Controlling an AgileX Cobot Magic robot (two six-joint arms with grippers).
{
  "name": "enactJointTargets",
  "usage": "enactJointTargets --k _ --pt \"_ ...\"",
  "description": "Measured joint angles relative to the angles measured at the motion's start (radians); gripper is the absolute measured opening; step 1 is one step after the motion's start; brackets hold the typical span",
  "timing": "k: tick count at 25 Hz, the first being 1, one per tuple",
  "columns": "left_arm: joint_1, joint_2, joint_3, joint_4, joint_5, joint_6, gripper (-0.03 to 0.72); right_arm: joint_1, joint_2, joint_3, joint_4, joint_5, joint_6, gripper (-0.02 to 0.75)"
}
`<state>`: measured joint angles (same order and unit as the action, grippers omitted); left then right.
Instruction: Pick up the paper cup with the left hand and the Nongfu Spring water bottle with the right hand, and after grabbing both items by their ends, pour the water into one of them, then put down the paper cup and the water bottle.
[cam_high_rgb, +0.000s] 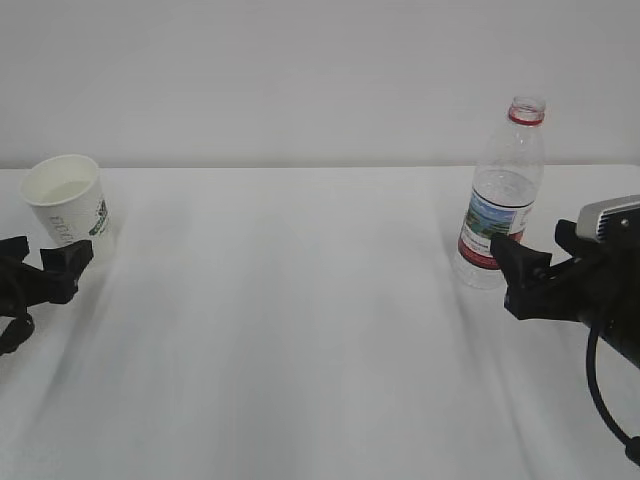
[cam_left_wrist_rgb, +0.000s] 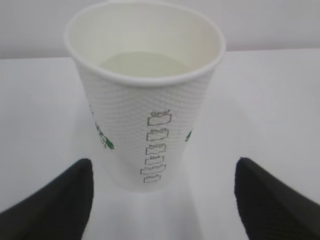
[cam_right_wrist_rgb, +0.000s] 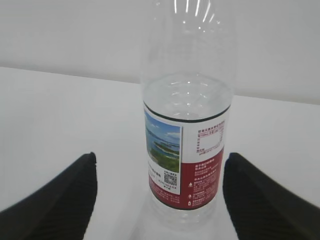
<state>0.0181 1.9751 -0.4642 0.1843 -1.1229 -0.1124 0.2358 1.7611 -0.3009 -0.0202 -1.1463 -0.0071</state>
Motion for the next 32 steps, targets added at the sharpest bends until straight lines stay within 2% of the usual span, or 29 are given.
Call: enactJointTargets --k 12,32 --pt "0.000 -0.143 0.019 -0.003 0.054 0.009 0.645 0.000 -0.148 0.003 -0.003 0.029 -0.006 0.589" --pt "0.000 -0.559 0.026 -0.006 0.383 0.010 0.626 0.000 -0.472 0.010 -0.003 0.284 -0.008 0.589"
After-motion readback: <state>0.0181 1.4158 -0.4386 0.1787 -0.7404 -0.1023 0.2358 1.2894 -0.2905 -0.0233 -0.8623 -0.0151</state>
